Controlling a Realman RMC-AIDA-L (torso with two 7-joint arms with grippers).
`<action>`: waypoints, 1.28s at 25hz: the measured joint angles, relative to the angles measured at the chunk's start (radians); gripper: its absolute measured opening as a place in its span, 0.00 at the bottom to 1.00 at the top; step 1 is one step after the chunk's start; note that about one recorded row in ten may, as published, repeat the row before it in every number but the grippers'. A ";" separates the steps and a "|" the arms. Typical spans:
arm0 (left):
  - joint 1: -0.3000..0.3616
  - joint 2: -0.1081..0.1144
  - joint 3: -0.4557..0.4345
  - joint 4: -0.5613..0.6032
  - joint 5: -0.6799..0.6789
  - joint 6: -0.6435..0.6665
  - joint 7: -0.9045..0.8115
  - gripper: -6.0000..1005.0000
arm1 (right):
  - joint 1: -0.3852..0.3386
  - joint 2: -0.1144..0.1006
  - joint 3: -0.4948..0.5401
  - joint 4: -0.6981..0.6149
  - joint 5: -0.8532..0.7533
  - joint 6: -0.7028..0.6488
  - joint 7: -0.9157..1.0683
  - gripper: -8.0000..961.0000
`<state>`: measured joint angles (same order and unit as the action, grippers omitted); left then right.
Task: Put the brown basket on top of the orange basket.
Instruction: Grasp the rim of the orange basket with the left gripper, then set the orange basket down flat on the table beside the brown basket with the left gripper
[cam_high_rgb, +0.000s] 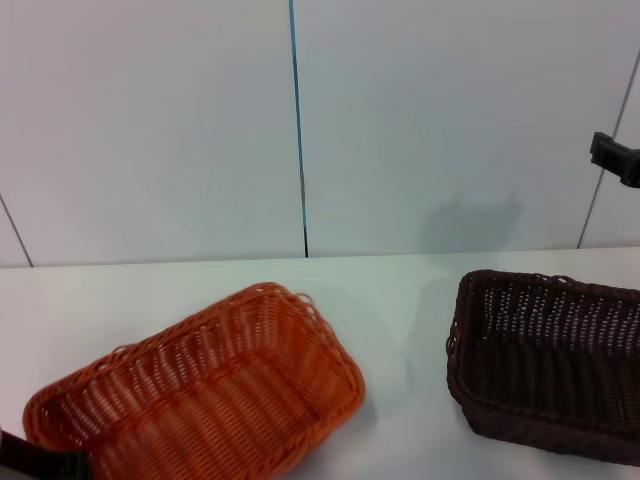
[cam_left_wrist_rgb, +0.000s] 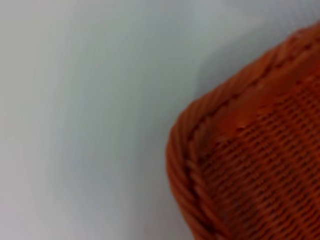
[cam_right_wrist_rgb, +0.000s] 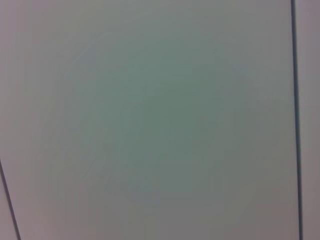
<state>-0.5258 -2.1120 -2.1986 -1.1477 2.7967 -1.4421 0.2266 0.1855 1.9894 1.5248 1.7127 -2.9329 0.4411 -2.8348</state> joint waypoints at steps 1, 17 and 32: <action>-0.004 0.002 -0.005 0.000 0.000 0.000 0.006 0.22 | 0.000 0.001 0.000 0.000 0.000 0.000 0.000 0.79; -0.116 0.101 -0.153 0.075 -0.075 -0.091 0.075 0.14 | 0.009 0.010 0.006 -0.022 0.000 -0.031 0.000 0.79; -0.244 0.198 -0.175 0.225 -0.080 -0.074 0.075 0.14 | 0.002 0.016 0.004 -0.025 0.000 -0.029 0.000 0.79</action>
<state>-0.7697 -1.9140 -2.3738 -0.9229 2.7167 -1.5159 0.3020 0.1876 2.0050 1.5290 1.6872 -2.9329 0.4125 -2.8348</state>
